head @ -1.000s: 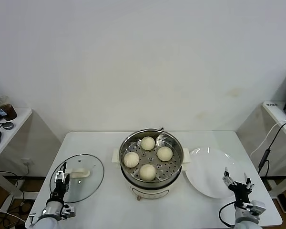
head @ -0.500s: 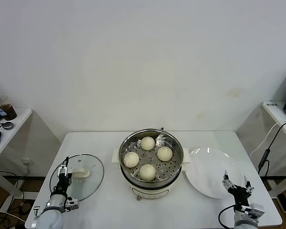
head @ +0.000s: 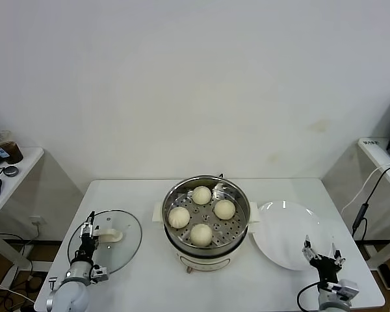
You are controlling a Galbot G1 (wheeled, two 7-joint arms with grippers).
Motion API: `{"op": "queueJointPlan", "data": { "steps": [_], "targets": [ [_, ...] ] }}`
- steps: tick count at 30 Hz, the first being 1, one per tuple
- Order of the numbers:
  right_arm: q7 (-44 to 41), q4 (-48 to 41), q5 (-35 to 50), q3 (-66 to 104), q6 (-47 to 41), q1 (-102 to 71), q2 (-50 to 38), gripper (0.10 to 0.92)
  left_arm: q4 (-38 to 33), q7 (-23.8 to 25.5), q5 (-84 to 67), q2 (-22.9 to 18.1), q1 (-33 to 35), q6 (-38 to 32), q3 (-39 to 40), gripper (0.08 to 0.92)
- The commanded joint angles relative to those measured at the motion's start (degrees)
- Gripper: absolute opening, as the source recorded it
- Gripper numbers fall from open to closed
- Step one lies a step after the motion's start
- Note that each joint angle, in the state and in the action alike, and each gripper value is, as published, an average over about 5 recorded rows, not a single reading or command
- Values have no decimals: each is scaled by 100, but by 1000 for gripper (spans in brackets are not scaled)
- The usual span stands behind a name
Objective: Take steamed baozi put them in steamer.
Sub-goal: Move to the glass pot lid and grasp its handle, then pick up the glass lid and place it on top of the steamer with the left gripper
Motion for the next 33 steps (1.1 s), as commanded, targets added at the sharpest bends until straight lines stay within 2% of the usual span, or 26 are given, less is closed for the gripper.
{"op": "queueJointPlan", "data": {
  "steps": [1, 6, 11, 20, 24, 26, 30, 33],
  "targets": [
    [5, -10, -12, -1, 6, -2, -2, 823, 192, -173, -93, 36, -57, -81, 14, 741],
    [8, 1, -13, -24, -1, 3, -13, 823, 15, -77, -189, 44, 27, -53, 7, 594],
    [9, 14, -15, -68, -19, 15, -26, 823, -399, 324, -248, 81, 237, 125, 4, 447],
    [6, 20, -11, -170, -11, 31, -38, 823, -1919, 1141, -987, -46, 701, 1403, -63, 201],
    [5, 31, -3, -190, -5, 42, -46, 823, -2646, 1389, -990, -51, 936, 1895, -13, 174],
    [5, 42, 3, -192, -3, 43, -60, 823, -2995, 1642, -815, -76, 1015, 2372, 76, 174],
    [5, 79, 34, -190, -1, 33, -105, 823, -3453, 2284, -106, -378, 867, 3284, 172, 174],
    [4, 95, 68, -200, 0, 17, -164, 823, -3530, 2441, 218, -660, 683, 3477, 78, 174]
  ]
}}
